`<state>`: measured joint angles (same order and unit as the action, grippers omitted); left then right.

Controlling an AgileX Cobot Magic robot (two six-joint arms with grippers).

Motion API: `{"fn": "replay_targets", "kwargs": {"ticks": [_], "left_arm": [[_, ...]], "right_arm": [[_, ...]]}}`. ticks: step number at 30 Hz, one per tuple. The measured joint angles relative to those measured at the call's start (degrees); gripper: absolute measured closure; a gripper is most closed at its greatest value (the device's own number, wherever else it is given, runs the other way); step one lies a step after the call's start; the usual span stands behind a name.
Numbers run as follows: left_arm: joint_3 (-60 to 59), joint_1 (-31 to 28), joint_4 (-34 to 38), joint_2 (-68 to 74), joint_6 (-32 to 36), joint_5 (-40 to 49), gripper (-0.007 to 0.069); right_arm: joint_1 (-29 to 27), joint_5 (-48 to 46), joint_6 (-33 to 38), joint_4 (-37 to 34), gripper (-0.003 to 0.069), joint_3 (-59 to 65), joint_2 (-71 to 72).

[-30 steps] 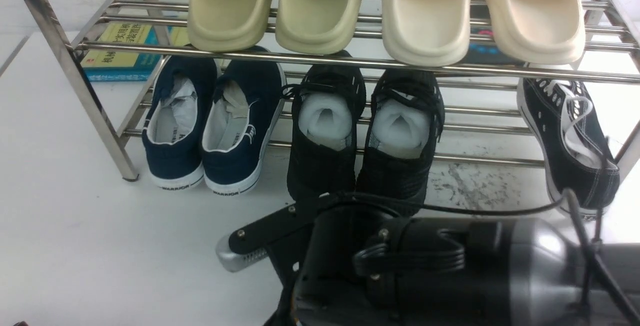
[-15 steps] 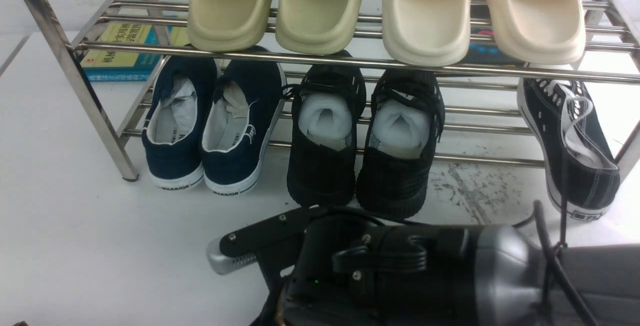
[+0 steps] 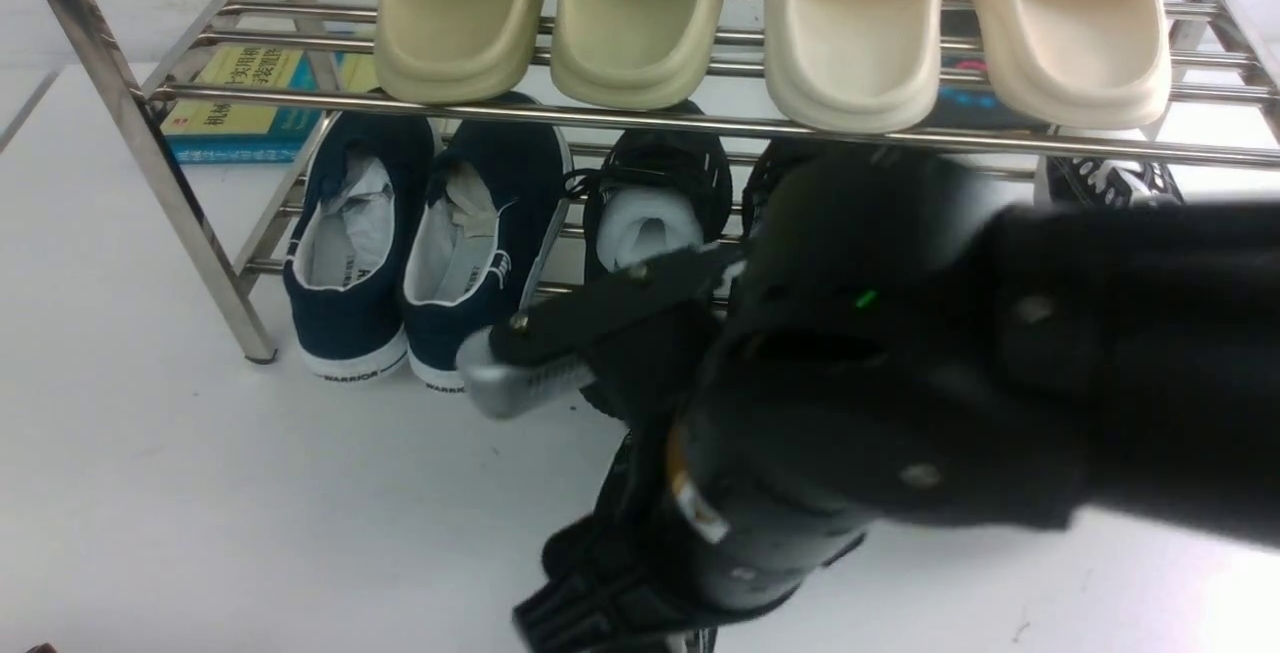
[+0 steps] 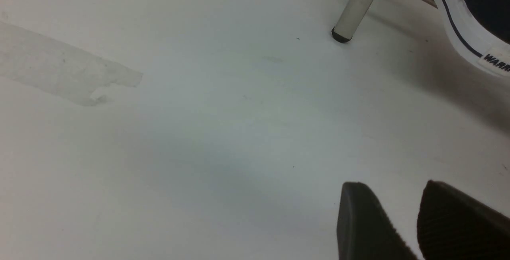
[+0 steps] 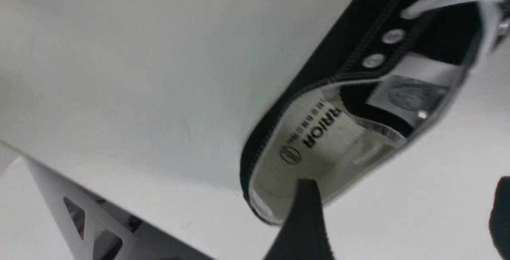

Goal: Take the shoes off the shelf with your hand on the white table.

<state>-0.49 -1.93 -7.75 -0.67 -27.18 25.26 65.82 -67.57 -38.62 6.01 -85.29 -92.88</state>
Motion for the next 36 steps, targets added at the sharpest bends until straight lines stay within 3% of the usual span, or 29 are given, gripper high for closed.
{"fn": "replay_targets", "kwargs": {"ticks": [3, 8, 13, 16, 23, 26, 32, 36], "left_arm": [[0.0, 0.0, 0.0, 0.0, 0.0, 0.0, 0.0383], [0.0, 0.0, 0.0, 0.0, 0.0, 0.0, 0.0383], [0.0, 0.0, 0.0, 0.0, 0.0, 0.0, 0.0383], [0.0, 0.0, 0.0, 0.0, 0.0, 0.0, 0.0383], [0.0, 0.0, 0.0, 0.0, 0.0, 0.0, 0.0383], [0.0, 0.0, 0.0, 0.0, 0.0, 0.0, 0.0383], [0.0, 0.0, 0.0, 0.0, 0.0, 0.0, 0.0383], [0.0, 0.0, 0.0, 0.0, 0.0, 0.0, 0.0383]], "right_arm": [[0.0, -2.4, 1.8, 2.3, 0.0131, -2.6, 4.7], [-1.1, -3.4, 2.3, 7.4, 0.0286, -3.1, 10.6], [-9.1, -3.8, 2.9, 9.3, 0.0635, -1.9, 15.8], [-13.7, -3.8, 4.1, 9.3, 0.0671, 2.1, 18.6], [-24.5, -4.1, 4.9, 9.0, 0.0649, 14.4, 26.3], [-31.5, -4.2, 5.0, 8.2, 0.0581, 18.2, 26.0], [-41.3, -0.7, 7.8, 7.3, 0.0346, 19.1, 20.6], [-44.3, 3.5, 10.7, 5.8, 0.0182, 19.1, 15.7]]}}
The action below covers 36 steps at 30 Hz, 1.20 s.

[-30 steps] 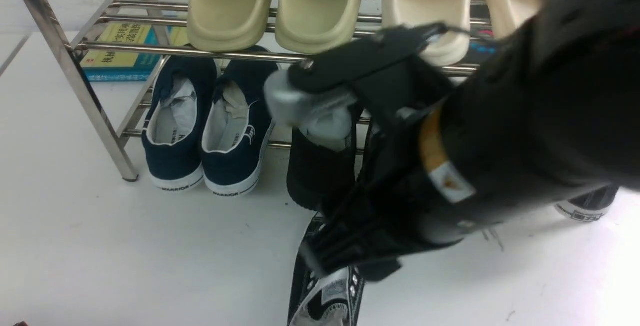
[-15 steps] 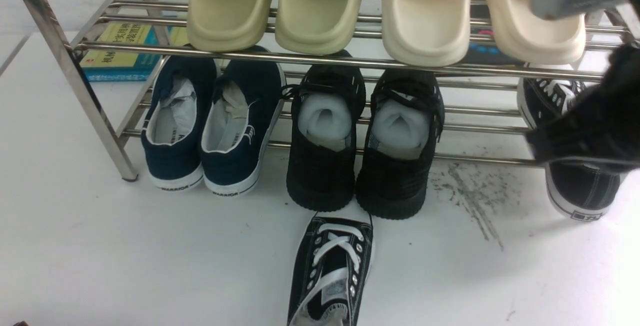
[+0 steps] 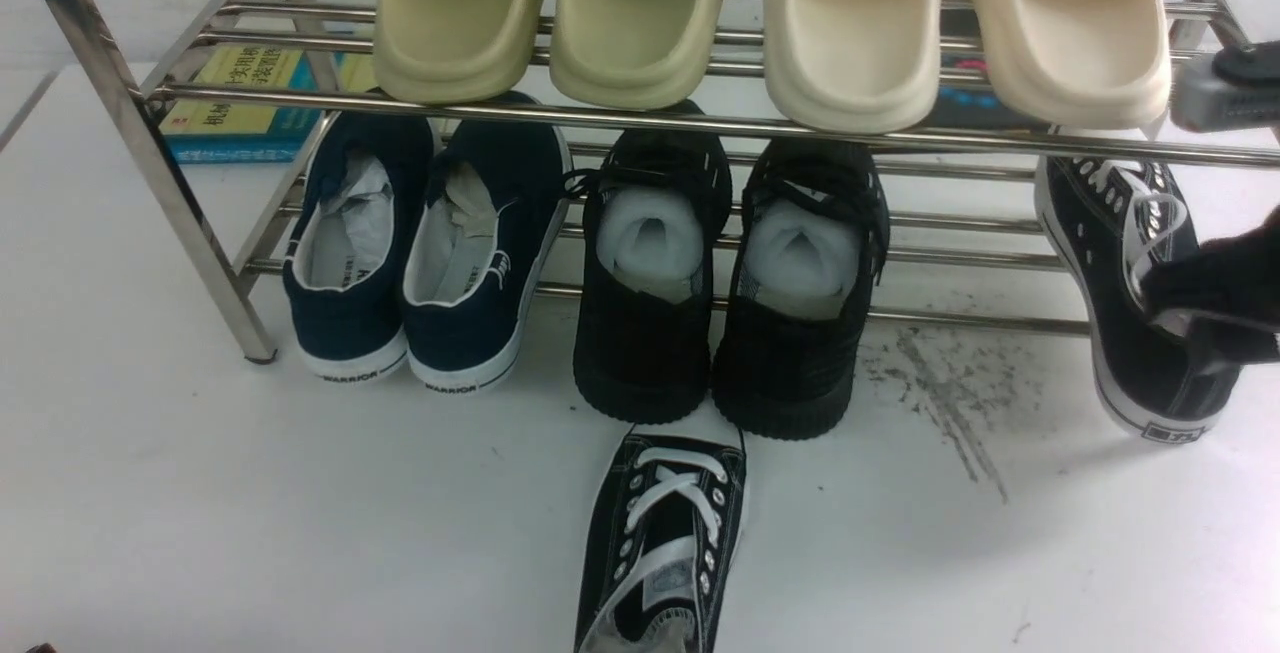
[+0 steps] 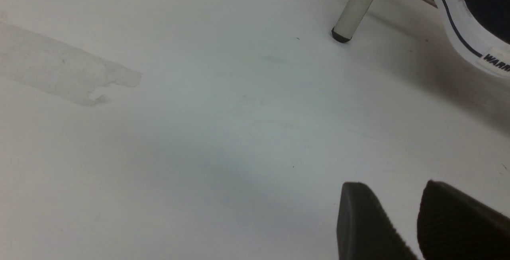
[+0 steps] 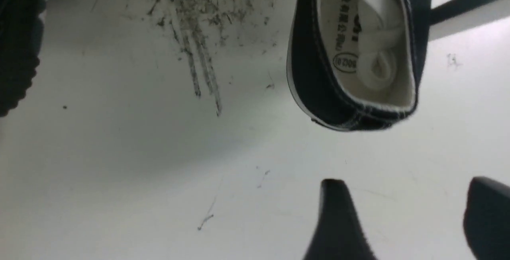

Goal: Take the shoes off the shelf with your hand on the white table.

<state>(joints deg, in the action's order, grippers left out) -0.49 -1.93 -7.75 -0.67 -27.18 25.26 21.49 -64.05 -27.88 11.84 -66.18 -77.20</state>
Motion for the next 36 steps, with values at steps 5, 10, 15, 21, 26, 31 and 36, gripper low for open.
{"fn": "replay_targets", "kwargs": {"ticks": [5, 10, 15, 21, 26, 31, 36], "left_arm": [[0.0, 0.0, 0.0, 0.0, 0.0, 0.0, 0.0383], [0.0, 0.0, 0.0, 0.0, 0.0, 0.0, 0.0383], [0.0, 0.0, 0.0, 0.0, 0.0, 0.0, 0.0383], [0.0, 0.0, 0.0, 0.0, 0.0, 0.0, 0.0383], [0.0, 0.0, 0.0, 0.0, 0.0, 0.0, 0.0383], [0.0, 0.0, 0.0, 0.0, 0.0, 0.0, 0.0383], [0.0, 0.0, 0.0, 0.0, 0.0, 0.0, 0.0383]], "right_arm": [[-0.2, 3.3, 3.1, -2.7, 0.0118, -0.5, -4.2], [-0.2, 5.7, 5.3, -1.9, 0.0117, -1.4, -6.5], [-0.2, 8.3, 6.0, 2.9, 0.0138, -1.4, -9.9], [-0.2, 12.2, 4.2, 7.3, 0.0193, -1.4, -12.6], [-0.2, 13.8, 1.4, 11.1, 0.0296, -1.4, -14.4], [-0.2, 14.1, 1.1, 11.4, 0.0461, -1.6, -16.1], [-0.3, 15.4, 0.7, 13.0, 0.0656, -2.3, -17.4]]}}
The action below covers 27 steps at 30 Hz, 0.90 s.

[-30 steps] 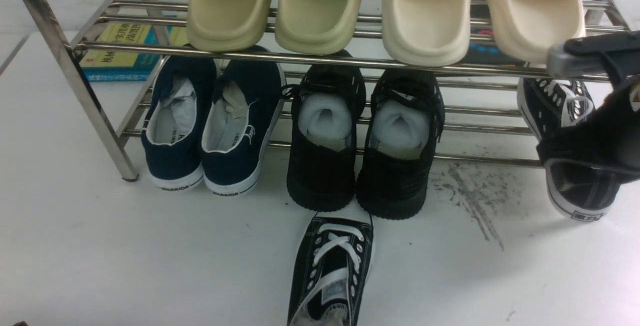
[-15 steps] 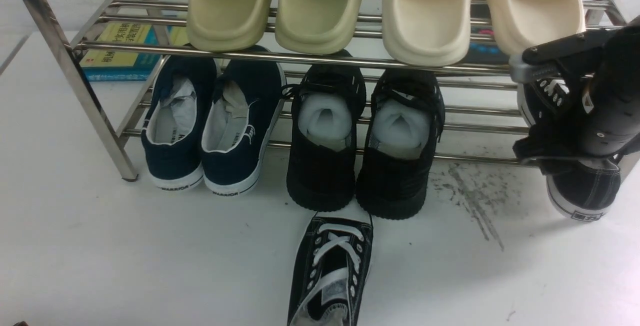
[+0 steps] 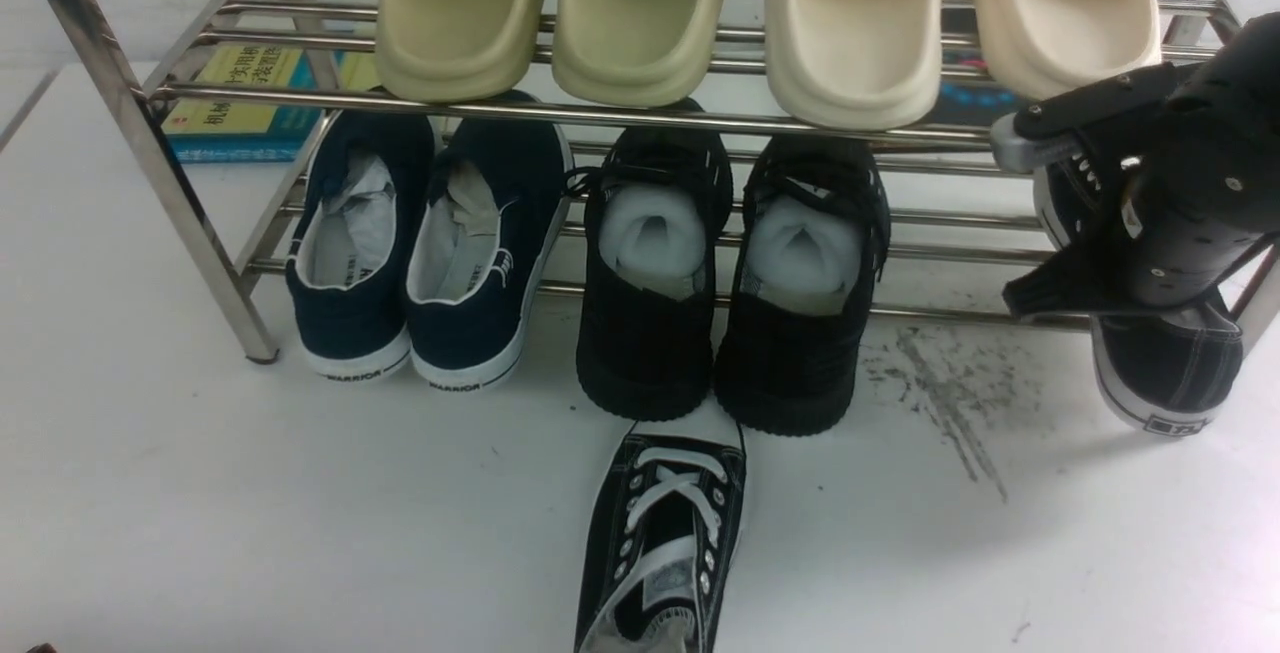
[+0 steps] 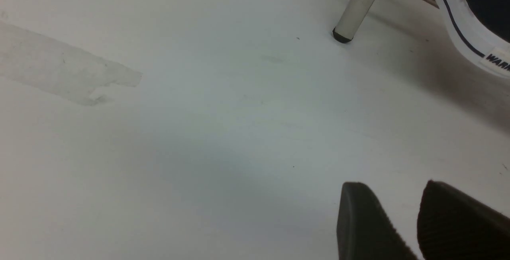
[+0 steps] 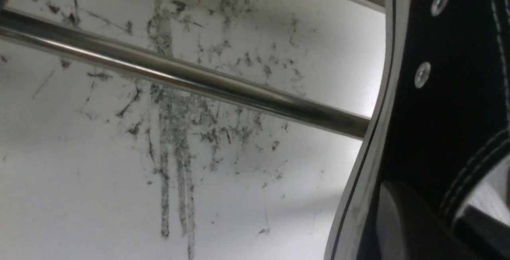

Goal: Take the shoes off the shelf with your hand on the white table.

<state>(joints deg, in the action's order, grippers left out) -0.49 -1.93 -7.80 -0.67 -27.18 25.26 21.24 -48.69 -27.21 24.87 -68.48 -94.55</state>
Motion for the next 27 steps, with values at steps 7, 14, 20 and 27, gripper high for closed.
{"fn": "replay_targets", "kwargs": {"ticks": [7, 14, 20, 27], "left_arm": [[0.0, 0.0, 0.0, 0.0, 0.0, 0.0, 0.0383], [0.0, 0.0, 0.0, 0.0, 0.0, 0.0, 0.0383], [0.0, 0.0, 0.0, 0.0, 0.0, 0.0, 0.0383], [0.0, 0.0, 0.0, 0.0, 0.0, 0.0, 0.0383]], "right_arm": [[-3.6, 0.3, 1.7, 0.9, 0.0659, -6.0, -5.1], [-6.0, 0.2, 7.7, -2.5, 0.0659, -12.6, -9.7], [-6.3, -3.2, 10.1, -4.4, 0.0659, -17.8, -12.4], [-6.3, -3.4, 11.1, -6.0, 0.0659, -21.6, -14.1]]}}
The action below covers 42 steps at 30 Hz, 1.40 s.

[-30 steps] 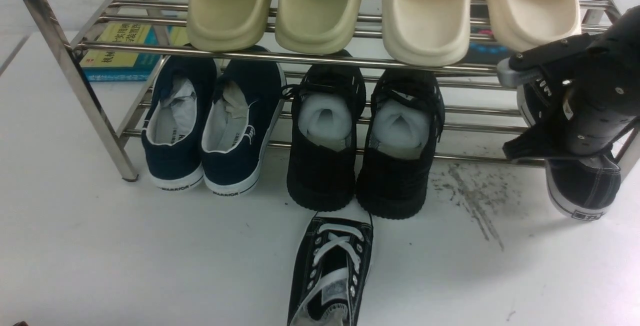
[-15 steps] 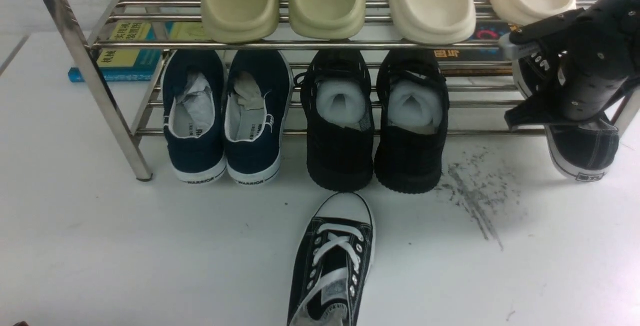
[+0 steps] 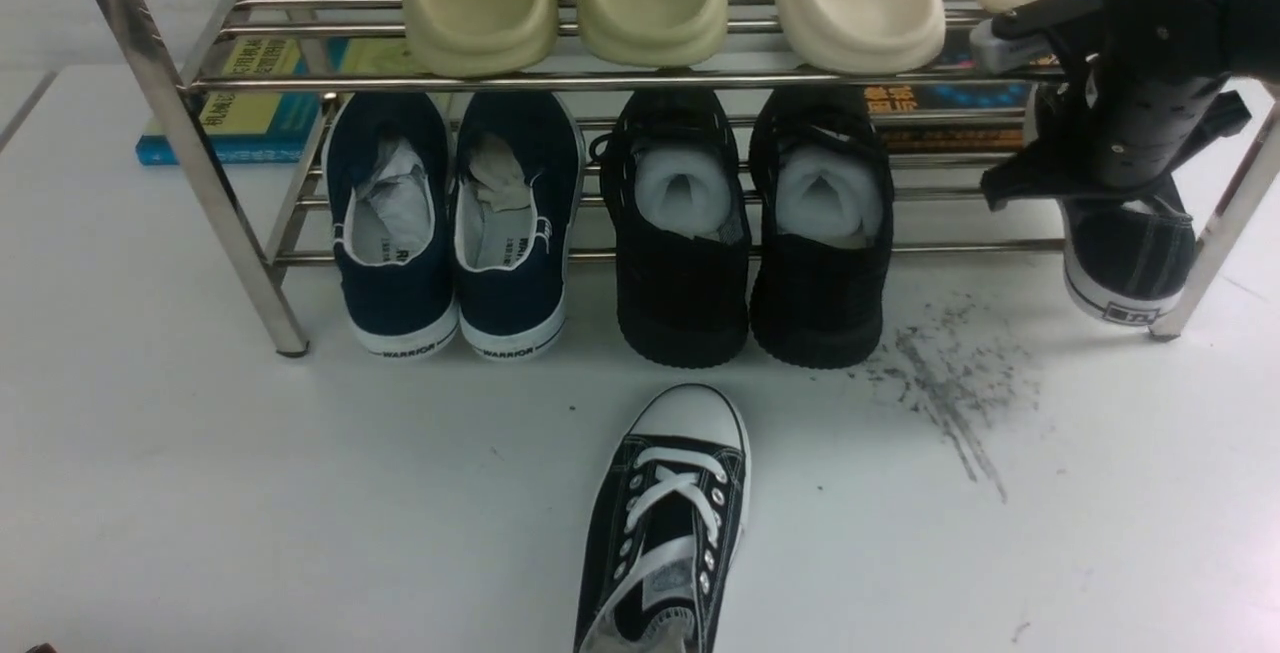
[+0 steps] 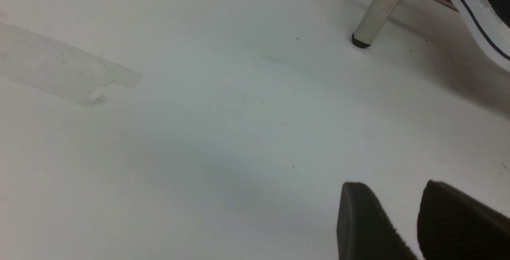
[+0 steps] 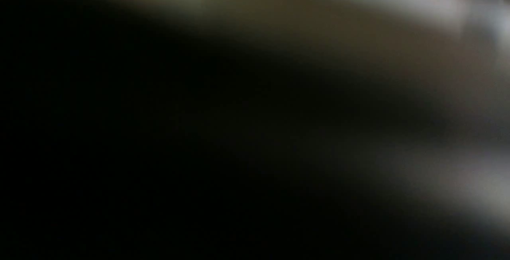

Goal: Take the shoes off the shelf with your hand on the white table.

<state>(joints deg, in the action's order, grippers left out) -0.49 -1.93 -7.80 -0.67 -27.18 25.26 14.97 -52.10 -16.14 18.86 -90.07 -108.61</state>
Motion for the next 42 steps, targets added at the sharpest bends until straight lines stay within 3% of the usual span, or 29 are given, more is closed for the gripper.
{"fn": "replay_targets", "kwargs": {"ticks": [11, 18, 31, 35, 42], "left_arm": [[0.0, 0.0, 0.0, 0.0, 0.0, 0.0, 0.0383], [0.0, 0.0, 0.0, 0.0, 0.0, 0.0, 0.0383], [0.0, 0.0, 0.0, 0.0, 0.0, 0.0, 0.0383], [0.0, 0.0, 0.0, 0.0, 0.0, 0.0, 0.0383], [0.0, 0.0, 0.0, 0.0, 0.0, 0.0, 0.0383]], "right_arm": [[0.0, -6.4, 1.1, -1.8, 0.0659, -0.6, 2.5], [0.0, -11.4, 5.3, -9.9, 0.0659, -0.6, 9.0], [0.0, -19.2, 6.4, -13.2, 0.0657, -0.6, 15.4], [0.1, -20.4, 6.4, -17.8, 0.0655, 0.0, 21.4], [6.7, -20.4, 3.0, -19.8, 0.0655, 7.4, 31.8]]}}
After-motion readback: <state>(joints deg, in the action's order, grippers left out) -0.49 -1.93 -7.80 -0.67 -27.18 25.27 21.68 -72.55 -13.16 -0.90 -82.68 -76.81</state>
